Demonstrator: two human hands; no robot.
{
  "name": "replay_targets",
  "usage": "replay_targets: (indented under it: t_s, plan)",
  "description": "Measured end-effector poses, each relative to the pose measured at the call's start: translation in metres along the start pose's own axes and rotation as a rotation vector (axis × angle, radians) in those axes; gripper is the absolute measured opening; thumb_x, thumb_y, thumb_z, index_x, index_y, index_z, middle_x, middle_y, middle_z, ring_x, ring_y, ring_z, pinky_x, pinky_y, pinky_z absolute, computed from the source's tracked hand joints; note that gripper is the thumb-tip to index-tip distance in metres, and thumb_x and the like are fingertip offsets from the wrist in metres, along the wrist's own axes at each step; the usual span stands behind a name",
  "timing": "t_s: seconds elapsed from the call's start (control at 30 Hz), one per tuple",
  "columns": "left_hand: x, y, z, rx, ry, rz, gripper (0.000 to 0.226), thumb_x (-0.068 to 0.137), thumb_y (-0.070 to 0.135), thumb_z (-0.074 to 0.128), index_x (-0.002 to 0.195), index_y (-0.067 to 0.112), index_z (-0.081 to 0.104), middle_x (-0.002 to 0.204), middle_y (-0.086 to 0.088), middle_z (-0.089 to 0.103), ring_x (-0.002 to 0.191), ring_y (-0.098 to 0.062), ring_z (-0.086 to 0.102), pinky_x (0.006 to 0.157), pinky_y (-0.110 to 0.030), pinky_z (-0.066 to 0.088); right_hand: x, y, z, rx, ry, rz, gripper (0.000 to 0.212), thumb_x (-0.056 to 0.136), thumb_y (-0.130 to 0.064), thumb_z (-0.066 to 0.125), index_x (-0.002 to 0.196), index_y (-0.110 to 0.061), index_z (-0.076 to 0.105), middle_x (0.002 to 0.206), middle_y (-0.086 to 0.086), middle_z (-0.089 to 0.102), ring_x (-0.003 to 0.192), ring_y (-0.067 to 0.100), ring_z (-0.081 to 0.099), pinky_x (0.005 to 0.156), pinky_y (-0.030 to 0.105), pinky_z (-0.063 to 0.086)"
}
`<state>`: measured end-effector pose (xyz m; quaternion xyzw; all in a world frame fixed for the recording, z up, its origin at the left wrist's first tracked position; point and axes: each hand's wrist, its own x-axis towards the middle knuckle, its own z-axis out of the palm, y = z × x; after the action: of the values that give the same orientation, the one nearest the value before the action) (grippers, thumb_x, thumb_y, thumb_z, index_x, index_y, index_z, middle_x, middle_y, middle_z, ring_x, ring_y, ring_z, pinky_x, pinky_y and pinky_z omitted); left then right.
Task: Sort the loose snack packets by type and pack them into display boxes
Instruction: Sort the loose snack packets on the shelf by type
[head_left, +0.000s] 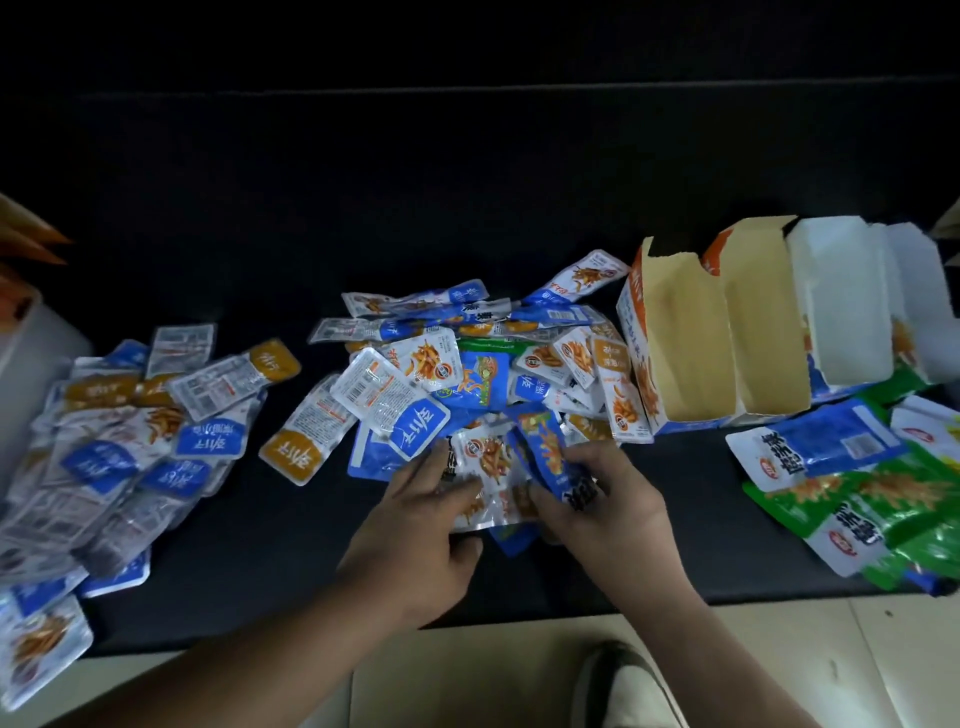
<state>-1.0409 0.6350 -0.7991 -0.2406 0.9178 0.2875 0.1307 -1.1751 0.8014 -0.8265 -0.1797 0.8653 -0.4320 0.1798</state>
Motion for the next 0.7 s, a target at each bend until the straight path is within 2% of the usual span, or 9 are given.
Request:
replay_targets:
  t_s: [0.07, 0.13, 0.2, 0.27, 0.33, 0.4, 0.47, 0.6, 0.7]
  plan:
    - [0.001, 0.003, -0.003, -0.022, 0.103, 0.008, 0.045, 0.095, 0.040, 0.062, 0.140, 0.032, 0.059, 0.164, 0.006, 0.029, 0.150, -0.019, 0.025, 0.111, -0.035, 0.042, -0.002, 0.001, -0.005, 0.102, 0.048, 0.047, 0.045, 0.072, -0.039, 0.088, 0.108, -0.036, 0.061, 0.101, -0.020, 0.070, 0.091, 0.001, 0.068, 0.079, 0.034, 0.058]
    - [0.006, 0.009, -0.002, -0.003, 0.311, 0.096, 0.029, 0.092, 0.037, 0.061, 0.116, 0.024, 0.072, 0.131, 0.006, 0.059, 0.120, -0.022, 0.055, 0.090, -0.037, 0.054, -0.004, -0.001, -0.008, 0.168, 0.093, 0.053, 0.044, 0.074, -0.031, 0.090, 0.108, -0.034, 0.061, 0.102, -0.025, 0.068, 0.093, -0.001, 0.065, 0.077, 0.026, 0.055]
    - [0.010, 0.026, -0.004, -0.237, 0.268, 0.049, 0.018, 0.097, 0.036, 0.062, 0.106, 0.026, 0.074, 0.104, 0.012, 0.069, 0.097, -0.013, 0.066, 0.080, -0.035, 0.057, -0.005, -0.002, -0.006, 0.296, 0.081, 0.075, 0.042, 0.076, -0.021, 0.090, 0.108, -0.030, 0.063, 0.103, -0.018, 0.071, 0.091, 0.006, 0.069, 0.078, 0.028, 0.056]
    - [0.013, 0.046, -0.003, -0.663, 0.001, -0.146, 0.016, 0.100, 0.037, 0.064, 0.107, 0.026, 0.074, 0.095, 0.009, 0.076, 0.090, -0.008, 0.071, 0.085, -0.037, 0.060, -0.005, -0.003, -0.003, 0.417, 0.026, 0.102, 0.037, 0.080, -0.012, 0.086, 0.107, -0.025, 0.065, 0.102, -0.006, 0.075, 0.094, 0.016, 0.073, 0.081, 0.035, 0.059]
    - [0.018, 0.056, 0.003, -0.903, -0.082, -0.256, 0.018, 0.096, 0.043, 0.066, 0.105, 0.031, 0.074, 0.096, 0.007, 0.078, 0.093, -0.012, 0.075, 0.090, -0.046, 0.061, -0.004, -0.007, -0.005, 0.522, -0.053, 0.131, 0.031, 0.084, -0.001, 0.080, 0.107, -0.018, 0.068, 0.101, 0.001, 0.077, 0.097, 0.024, 0.074, 0.084, 0.039, 0.061]
    - [0.024, 0.054, 0.008, -1.005, -0.015, -0.327, 0.017, 0.094, 0.042, 0.067, 0.101, 0.029, 0.075, 0.095, 0.001, 0.079, 0.094, -0.024, 0.076, 0.088, -0.054, 0.061, -0.005, -0.008, -0.008, 0.566, -0.074, 0.146, 0.032, 0.083, 0.002, 0.080, 0.108, -0.015, 0.069, 0.101, 0.004, 0.078, 0.097, 0.029, 0.074, 0.084, 0.044, 0.062]
    - [0.030, 0.047, 0.008, -1.036, 0.055, -0.388, 0.010, 0.100, 0.024, 0.066, 0.099, 0.021, 0.075, 0.093, -0.005, 0.079, 0.090, -0.029, 0.077, 0.082, -0.054, 0.063, -0.007, -0.007, -0.012, 0.529, -0.004, 0.142, 0.039, 0.079, -0.006, 0.087, 0.109, -0.018, 0.067, 0.103, 0.002, 0.077, 0.094, 0.026, 0.074, 0.081, 0.047, 0.062]
    - [0.029, 0.039, -0.003, -0.933, 0.188, -0.343, 0.012, 0.101, 0.019, 0.064, 0.096, 0.023, 0.075, 0.089, 0.003, 0.079, 0.088, -0.023, 0.077, 0.084, -0.049, 0.063, -0.012, -0.005, -0.017, 0.404, 0.083, 0.132, 0.056, 0.066, -0.023, 0.097, 0.110, -0.031, 0.063, 0.108, -0.008, 0.074, 0.093, 0.014, 0.072, 0.076, 0.032, 0.061]
    - [0.031, 0.039, -0.019, -0.895, 0.336, -0.310, 0.012, 0.101, 0.020, 0.064, 0.095, 0.023, 0.073, 0.087, 0.003, 0.078, 0.083, -0.020, 0.074, 0.073, -0.043, 0.063, -0.011, -0.007, -0.020, 0.378, 0.046, 0.136, 0.062, 0.063, -0.030, 0.098, 0.114, -0.037, 0.062, 0.115, -0.011, 0.071, 0.098, 0.014, 0.071, 0.080, 0.034, 0.061]
